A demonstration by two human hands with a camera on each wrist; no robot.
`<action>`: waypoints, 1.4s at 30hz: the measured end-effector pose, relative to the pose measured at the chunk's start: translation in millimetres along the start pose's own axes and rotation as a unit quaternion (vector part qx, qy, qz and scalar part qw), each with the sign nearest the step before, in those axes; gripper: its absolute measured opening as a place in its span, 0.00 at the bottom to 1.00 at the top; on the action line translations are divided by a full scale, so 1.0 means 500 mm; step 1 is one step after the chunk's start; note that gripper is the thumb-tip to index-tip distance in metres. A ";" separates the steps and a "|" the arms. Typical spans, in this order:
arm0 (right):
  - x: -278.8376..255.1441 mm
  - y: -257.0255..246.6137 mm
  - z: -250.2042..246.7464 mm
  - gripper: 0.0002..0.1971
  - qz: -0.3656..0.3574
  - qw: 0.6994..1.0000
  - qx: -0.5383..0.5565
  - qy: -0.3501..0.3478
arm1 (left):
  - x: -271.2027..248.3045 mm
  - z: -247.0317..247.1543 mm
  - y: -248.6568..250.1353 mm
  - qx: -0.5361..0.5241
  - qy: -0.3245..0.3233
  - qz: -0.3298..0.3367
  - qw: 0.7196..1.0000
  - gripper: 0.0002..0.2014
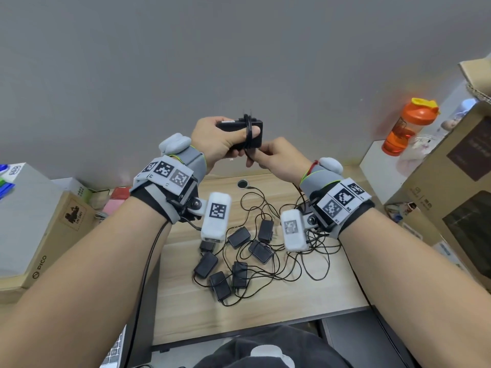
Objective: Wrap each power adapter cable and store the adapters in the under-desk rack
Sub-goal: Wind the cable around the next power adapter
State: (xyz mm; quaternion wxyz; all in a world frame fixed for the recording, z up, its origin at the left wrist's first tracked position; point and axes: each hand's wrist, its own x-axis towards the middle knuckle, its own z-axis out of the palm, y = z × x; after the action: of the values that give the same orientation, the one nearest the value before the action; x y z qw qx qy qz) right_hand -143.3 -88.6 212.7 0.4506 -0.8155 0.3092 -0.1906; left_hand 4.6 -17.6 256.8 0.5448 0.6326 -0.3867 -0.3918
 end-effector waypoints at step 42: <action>0.011 0.012 0.014 0.19 0.042 0.987 0.153 0.015 | 0.009 0.004 0.017 -0.131 -0.009 -0.011 0.991 0.16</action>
State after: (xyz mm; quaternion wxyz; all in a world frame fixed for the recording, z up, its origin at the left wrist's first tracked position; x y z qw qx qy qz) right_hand -137.1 -90.4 203.9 0.5724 -0.7206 0.3171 -0.2292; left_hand 4.0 -23.3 264.8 0.6150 0.5568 -0.3300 -0.4504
